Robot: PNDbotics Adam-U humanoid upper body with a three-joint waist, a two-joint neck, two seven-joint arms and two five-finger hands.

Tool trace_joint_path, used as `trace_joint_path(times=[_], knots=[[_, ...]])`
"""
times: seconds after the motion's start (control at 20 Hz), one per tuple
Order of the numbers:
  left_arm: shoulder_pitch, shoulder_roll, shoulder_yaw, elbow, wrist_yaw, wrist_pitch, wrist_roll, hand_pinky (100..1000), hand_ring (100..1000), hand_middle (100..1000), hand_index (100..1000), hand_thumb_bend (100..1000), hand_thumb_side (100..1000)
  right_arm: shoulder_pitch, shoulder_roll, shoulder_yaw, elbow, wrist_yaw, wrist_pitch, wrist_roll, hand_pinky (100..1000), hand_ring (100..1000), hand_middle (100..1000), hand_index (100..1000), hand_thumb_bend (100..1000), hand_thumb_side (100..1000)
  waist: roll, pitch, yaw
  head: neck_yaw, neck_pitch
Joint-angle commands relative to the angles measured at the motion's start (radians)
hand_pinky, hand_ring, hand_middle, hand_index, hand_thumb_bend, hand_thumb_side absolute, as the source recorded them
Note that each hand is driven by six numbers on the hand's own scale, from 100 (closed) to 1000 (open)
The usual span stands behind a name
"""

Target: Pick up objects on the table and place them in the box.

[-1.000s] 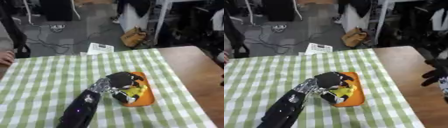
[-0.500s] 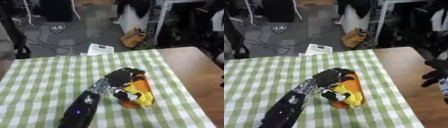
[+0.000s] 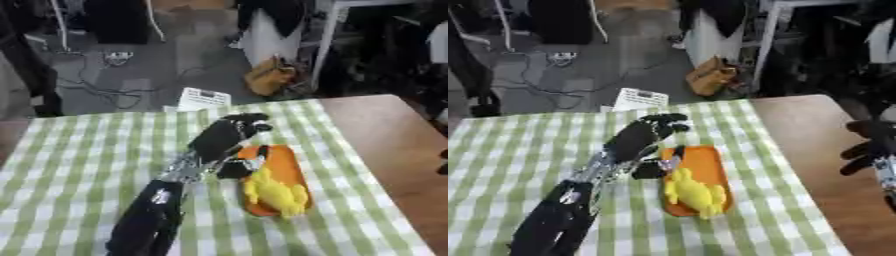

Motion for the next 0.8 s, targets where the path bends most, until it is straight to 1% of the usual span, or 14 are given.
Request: trace_joint_path(times=[0.05,0.25,0.35,0.4,0.45,0.6,0.65,0.7,0.75,0.8], knots=[[0.032,0.056,0.046,-0.088,0.052,-0.045,0.052,689,796,819,868,172,855,-0.001,-0.024,-0.011,-0.024,0.008,0.002,-0.006,509,601,734,752,100,708,-0.015,-0.042,0.012,-0.009,0.005],[0.132,0.137,0.090,-0.182,0.114,-0.105,0.114,683,789,816,869,200,870,0.008,-0.037,-0.015,-0.024,0.014,0.006,-0.009,510,601,734,752,100,707,-0.007,-0.062,0.046,-0.015,0.021],[0.182,0.182,0.115,-0.194,0.145,-0.128,0.145,675,783,811,865,203,877,0.014,-0.043,-0.018,-0.024,0.017,0.008,-0.011,511,602,734,752,100,707,-0.001,-0.070,0.060,-0.018,0.028],[0.207,0.197,0.131,-0.195,0.161,-0.130,0.161,675,783,811,865,203,877,0.017,-0.046,-0.020,-0.024,0.019,0.009,-0.013,511,602,734,752,100,707,0.001,-0.075,0.065,-0.020,0.032],[0.233,0.205,0.145,-0.195,0.177,-0.131,0.176,658,769,797,857,214,900,0.019,-0.048,-0.021,-0.024,0.020,0.010,-0.015,511,602,734,752,100,706,0.005,-0.079,0.071,-0.020,0.035],[0.309,0.203,0.211,-0.165,0.224,-0.097,0.223,647,755,785,851,219,924,0.026,-0.055,-0.027,-0.024,0.025,0.013,-0.020,512,602,735,752,100,706,0.014,-0.092,0.094,-0.023,0.043],[0.335,0.203,0.228,-0.165,0.240,-0.082,0.237,645,751,783,851,219,931,0.026,-0.057,-0.026,-0.024,0.026,0.014,-0.020,512,602,735,752,100,706,0.016,-0.095,0.096,-0.022,0.045],[0.360,0.204,0.234,-0.174,0.255,-0.067,0.246,645,751,783,851,219,931,0.027,-0.058,-0.025,-0.024,0.027,0.015,-0.020,512,602,735,752,100,706,0.018,-0.097,0.096,-0.020,0.047],[0.385,0.199,0.238,-0.181,0.270,-0.053,0.247,622,713,756,842,209,975,0.027,-0.058,-0.025,-0.024,0.027,0.016,-0.020,512,602,735,752,100,707,0.019,-0.099,0.101,-0.023,0.049],[0.410,0.193,0.253,-0.174,0.286,-0.037,0.240,622,713,756,842,209,975,0.030,-0.059,-0.027,-0.024,0.028,0.018,-0.021,512,602,735,752,100,707,0.021,-0.103,0.110,-0.027,0.050]])
